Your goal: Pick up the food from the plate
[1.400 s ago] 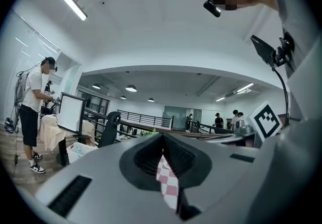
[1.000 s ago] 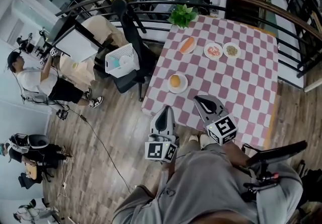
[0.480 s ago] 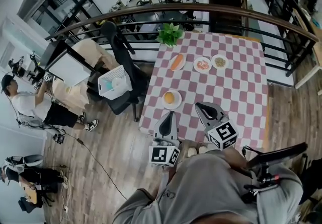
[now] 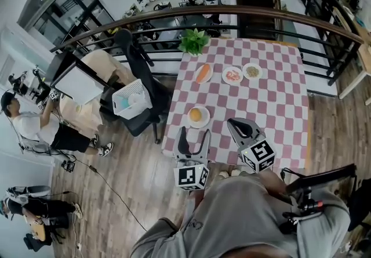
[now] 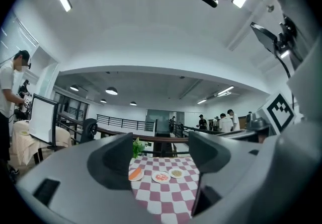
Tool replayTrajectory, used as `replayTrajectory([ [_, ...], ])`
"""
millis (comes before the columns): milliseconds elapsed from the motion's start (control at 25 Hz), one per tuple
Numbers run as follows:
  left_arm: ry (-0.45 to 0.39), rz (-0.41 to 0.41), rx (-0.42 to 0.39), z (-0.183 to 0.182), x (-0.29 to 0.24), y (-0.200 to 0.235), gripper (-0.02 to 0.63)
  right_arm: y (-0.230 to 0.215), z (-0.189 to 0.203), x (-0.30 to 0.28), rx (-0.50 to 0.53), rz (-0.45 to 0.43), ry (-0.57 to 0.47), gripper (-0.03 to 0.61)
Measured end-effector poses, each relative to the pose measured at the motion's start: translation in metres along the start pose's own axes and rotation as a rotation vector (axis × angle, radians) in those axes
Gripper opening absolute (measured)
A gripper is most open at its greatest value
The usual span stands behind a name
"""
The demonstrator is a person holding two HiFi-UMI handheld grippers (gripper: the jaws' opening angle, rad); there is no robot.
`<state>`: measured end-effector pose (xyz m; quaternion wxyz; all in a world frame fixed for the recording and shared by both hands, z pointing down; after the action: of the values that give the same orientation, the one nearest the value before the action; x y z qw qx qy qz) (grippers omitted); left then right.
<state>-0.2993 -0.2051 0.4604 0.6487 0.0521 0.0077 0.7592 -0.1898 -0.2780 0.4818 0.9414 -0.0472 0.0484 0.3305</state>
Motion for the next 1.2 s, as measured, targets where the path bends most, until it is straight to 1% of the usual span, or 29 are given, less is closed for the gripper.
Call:
replayTrajectory([
  [120, -0.001, 0.008, -0.009, -0.001, 0.003, 0.001, 0.339, 0.004, 0.003, -0.001, 0.003, -0.005, 0.006, 0.017],
  [280, 0.025, -0.006, 0.004, 0.009, 0.005, 0.007, 0.339, 0.008, 0.008, -0.001, 0.013, -0.012, 0.018, 0.017],
  [520, 0.108, -0.030, 0.014, 0.034, -0.004, 0.024, 0.337, -0.001, 0.006, 0.002, 0.017, 0.014, 0.023, 0.017],
  [800, 0.248, -0.065, 0.076, 0.091, -0.019, 0.059, 0.336, -0.017, 0.012, 0.010, 0.011, 0.072, 0.041, 0.017],
  [960, 0.345, -0.094, 0.114, 0.134, -0.031, 0.088, 0.307, -0.025, 0.010, 0.014, 0.013, 0.106, 0.037, 0.017],
  [1200, 0.502, -0.117, 0.212, 0.207, -0.059, 0.132, 0.301, -0.035, 0.011, 0.026, 0.015, 0.167, 0.043, 0.017],
])
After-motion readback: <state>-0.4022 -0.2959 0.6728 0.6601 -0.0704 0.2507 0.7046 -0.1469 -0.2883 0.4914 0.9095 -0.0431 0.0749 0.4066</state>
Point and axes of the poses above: the fingertips, and each gripper's own axes: x backward along the fingers, y to its left, z out of its underside, the point moved 1 cm from there along x, backward along the fingers, and after that the axes turned 14 degrees about z, right-handed, at the moved point
